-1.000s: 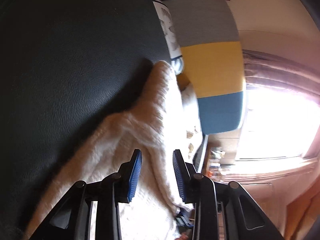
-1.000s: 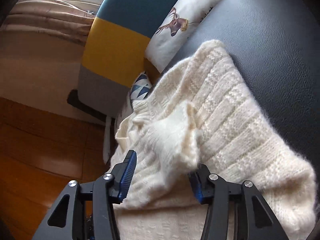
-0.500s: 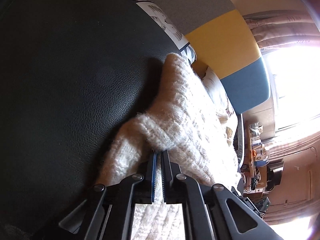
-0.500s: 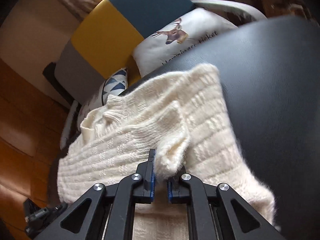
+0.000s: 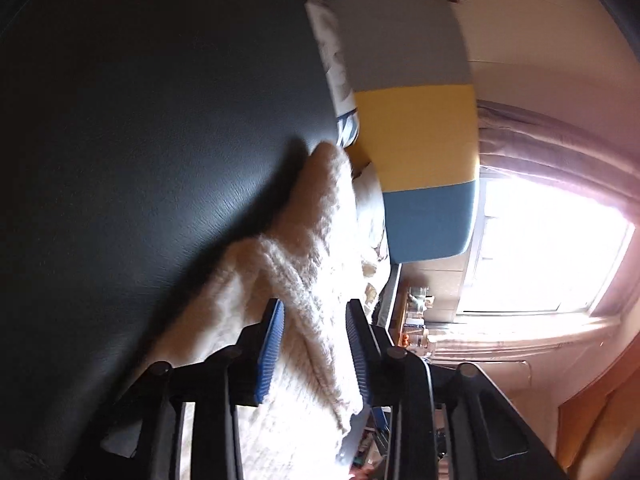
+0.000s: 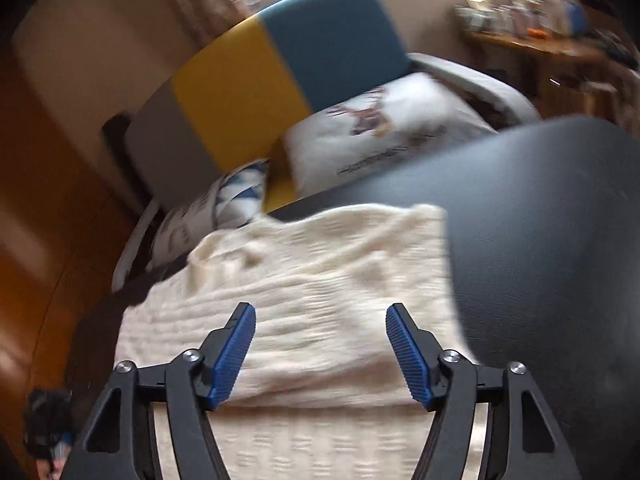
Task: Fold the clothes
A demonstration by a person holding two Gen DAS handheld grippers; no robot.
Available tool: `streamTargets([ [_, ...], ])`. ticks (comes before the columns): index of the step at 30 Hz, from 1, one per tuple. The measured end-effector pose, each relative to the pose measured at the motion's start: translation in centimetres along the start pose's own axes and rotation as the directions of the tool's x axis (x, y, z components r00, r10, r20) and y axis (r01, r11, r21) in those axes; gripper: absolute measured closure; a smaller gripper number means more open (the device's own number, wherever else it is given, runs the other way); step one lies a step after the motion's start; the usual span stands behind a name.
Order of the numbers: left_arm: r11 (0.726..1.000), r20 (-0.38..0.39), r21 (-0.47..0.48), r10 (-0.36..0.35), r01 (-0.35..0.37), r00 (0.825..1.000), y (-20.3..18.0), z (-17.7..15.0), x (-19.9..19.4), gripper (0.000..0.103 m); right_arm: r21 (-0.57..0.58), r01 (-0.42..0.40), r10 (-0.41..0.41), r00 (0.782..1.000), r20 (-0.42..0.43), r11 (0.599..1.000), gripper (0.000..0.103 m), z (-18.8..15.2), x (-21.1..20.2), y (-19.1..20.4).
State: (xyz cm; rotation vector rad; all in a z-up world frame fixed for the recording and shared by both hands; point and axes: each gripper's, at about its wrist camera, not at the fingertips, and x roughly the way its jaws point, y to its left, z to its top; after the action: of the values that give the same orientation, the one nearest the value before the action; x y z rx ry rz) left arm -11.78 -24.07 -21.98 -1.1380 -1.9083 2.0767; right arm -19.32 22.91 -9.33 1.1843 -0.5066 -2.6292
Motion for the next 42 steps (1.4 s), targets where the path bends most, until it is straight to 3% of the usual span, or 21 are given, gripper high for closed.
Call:
streamTargets([
  [2,0.999,0.004,-0.026,0.035,-0.035,0.999,-0.1,0.4,1.2,0.071,-0.061,0.004,-0.006,0.999,-0.045,0.998,0.033,-0.1,1.9,2.1],
  [4,0.994,0.060,0.028,0.106,-0.108,0.993,-0.4,0.6,1.2,0.090,-0.094,0.021,-0.031,0.994,-0.100,0.995,0.033,-0.7,3.6,2.9],
  [6,0.985,0.078,0.052,0.161,-0.165,0.984,0.2,0.5,0.9,0.098,-0.121,0.043,-0.061,0.987,-0.149,0.992,0.033,-1.9,5.1,2.7],
  [10,0.969,0.083,0.127,0.203,-0.212,0.976,0.6,0.1,-0.2,0.098,-0.234,0.050,-0.086,0.986,-0.145,0.971,0.033,-3.5,5.5,2.8],
  [12,0.958,0.095,0.163,0.223,-0.236,0.970,-0.2,-0.4,-1.2,0.096,-0.272,0.043,-0.098,0.977,-0.189,0.961,0.032,-2.9,5.7,3.4],
  [14,0.950,0.127,0.196,0.220,-0.242,0.967,-1.0,-0.8,-2.5,0.091,-0.267,-0.011,-0.053,0.972,-0.230,0.964,0.031,-1.4,5.5,4.3],
  [16,0.943,0.168,0.231,0.202,-0.238,0.965,-1.8,-1.1,-3.5,0.090,-0.237,-0.176,0.106,0.954,-0.280,0.955,0.030,0.4,5.7,6.4],
  [18,0.938,0.202,0.269,0.165,-0.216,0.966,-2.8,-1.3,-4.4,0.090,-0.188,-0.378,0.289,0.881,-0.375,0.907,0.023,2.0,6.9,9.7],
  [21,0.906,0.203,0.373,0.132,-0.201,0.970,-4.9,-0.9,-3.6,0.087,-0.104,-0.594,0.464,0.716,-0.521,0.798,0.016,3.3,10.4,15.3],
  [24,0.867,0.146,0.459,0.141,-0.194,0.979,-6.1,-0.3,-1.2,0.087,-0.073,-0.676,0.491,0.600,-0.632,0.733,0.015,3.8,14.5,21.0],
  [25,0.853,0.131,0.485,0.146,-0.192,0.981,-6.5,-0.1,-0.4,0.087,-0.071,-0.693,0.486,0.570,-0.663,0.717,0.015,4.0,16.0,22.8],
  [27,0.833,0.131,0.513,0.163,-0.207,0.978,-6.3,0.0,0.8,0.087,-0.082,-0.705,0.447,0.531,-0.720,0.705,0.014,3.5,18.1,24.7],
  [31,0.795,0.116,0.560,0.204,-0.233,0.972,-5.5,0.4,2.6,0.088,-0.026,-0.751,0.398,0.378,-0.836,0.660,0.014,1.4,20.7,26.6],
  [32,0.783,0.117,0.574,0.212,-0.240,0.970,-5.3,0.4,3.0,0.093,-0.010,-0.760,0.382,0.338,-0.860,0.650,0.014,0.8,21.4,27.1],
  [36,0.724,0.148,0.628,0.249,-0.286,0.957,-5.5,-0.2,3.3,0.095,0.065,-0.799,0.337,0.177,-0.925,0.598,0.012,-1.2,23.6,29.2],
  [37,0.712,0.160,0.635,0.260,-0.301,0.952,-5.5,-0.4,3.3,0.094,0.094,-0.821,0.372,0.150,-0.916,0.562,0.012,-1.5,23.4,30.0],
  [38,0.707,0.168,0.635,0.268,-0.312,0.949,-5.5,-0.5,3.3,0.094,0.119,-0.833,0.408,0.136,-0.903,0.541,0.012,-1.7,23.5,30.5],
  [42,0.706,0.180,0.621,0.293,-0.339,0.939,-5.9,-0.7,4.7,0.094,0.200,-0.832,0.552,0.145,-0.821,0.518,0.004,-2.5,24.6,31.2],
])
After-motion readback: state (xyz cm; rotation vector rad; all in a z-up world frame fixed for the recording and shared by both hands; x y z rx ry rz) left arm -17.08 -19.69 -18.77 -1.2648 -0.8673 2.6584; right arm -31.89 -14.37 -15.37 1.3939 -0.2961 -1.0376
